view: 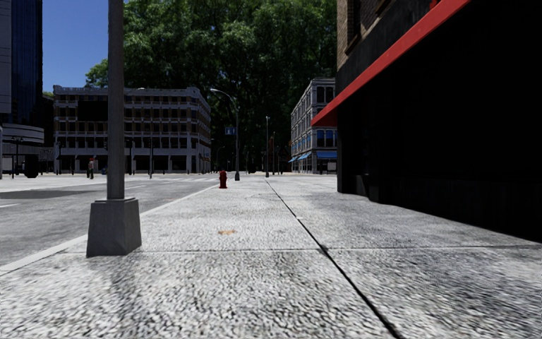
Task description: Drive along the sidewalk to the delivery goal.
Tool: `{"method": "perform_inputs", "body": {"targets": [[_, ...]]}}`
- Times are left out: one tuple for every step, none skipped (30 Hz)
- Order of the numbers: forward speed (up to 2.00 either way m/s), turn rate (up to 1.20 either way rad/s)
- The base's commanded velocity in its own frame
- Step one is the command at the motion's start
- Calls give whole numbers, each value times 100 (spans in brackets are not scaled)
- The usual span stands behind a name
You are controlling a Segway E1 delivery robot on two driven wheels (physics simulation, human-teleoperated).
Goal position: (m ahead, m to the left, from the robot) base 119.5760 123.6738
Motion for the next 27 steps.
{"method": "perform_inputs", "body": {"targets": [[168,0],[170,0],[170,0],[170,0],[170,0],[170,0],[170,0],[170,0],[170,0],[170,0],[170,0],[170,0],[170,0],[170,0],[170,0],[170,0],[170,0],[170,0],[170,0],[170,0],[170,0],[170,0],[170,0],[170,0],[170,0],[170,0],[170,0]]}}
